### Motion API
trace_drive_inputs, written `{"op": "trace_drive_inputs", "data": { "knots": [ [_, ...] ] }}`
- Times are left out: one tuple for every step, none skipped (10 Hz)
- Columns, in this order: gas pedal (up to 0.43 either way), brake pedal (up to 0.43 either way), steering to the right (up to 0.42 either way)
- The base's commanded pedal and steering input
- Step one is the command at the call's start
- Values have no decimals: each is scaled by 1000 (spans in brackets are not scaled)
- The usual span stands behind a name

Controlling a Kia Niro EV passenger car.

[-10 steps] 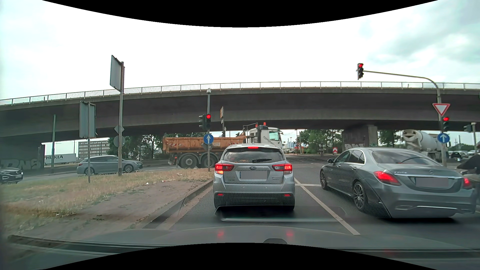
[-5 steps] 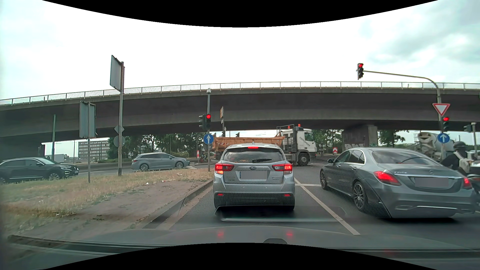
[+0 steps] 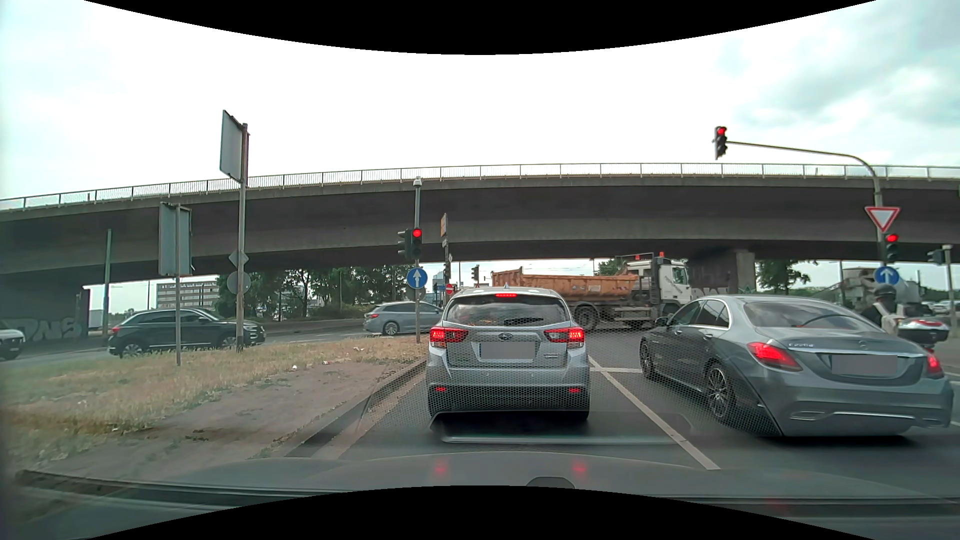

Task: Follow the waypoints while adhering to traffic rules and regulations

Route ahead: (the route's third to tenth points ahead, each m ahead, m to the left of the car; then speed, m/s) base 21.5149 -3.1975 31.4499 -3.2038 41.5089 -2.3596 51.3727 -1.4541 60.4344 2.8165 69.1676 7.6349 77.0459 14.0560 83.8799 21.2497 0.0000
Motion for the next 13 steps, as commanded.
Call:
{"op": "trace_drive_inputs", "data": {
  "knots": [
    [0,256,-1],
    [0,256,-1],
    [0,256,-1],
    [0,256,-1],
    [0,256,-1],
    [0,256,-1],
    [0,256,-1],
    [0,256,-1],
    [0,256,-1],
    [0,256,-1],
    [0,256,-1],
    [0,256,-1],
    [0,256,-1]
  ]
}}
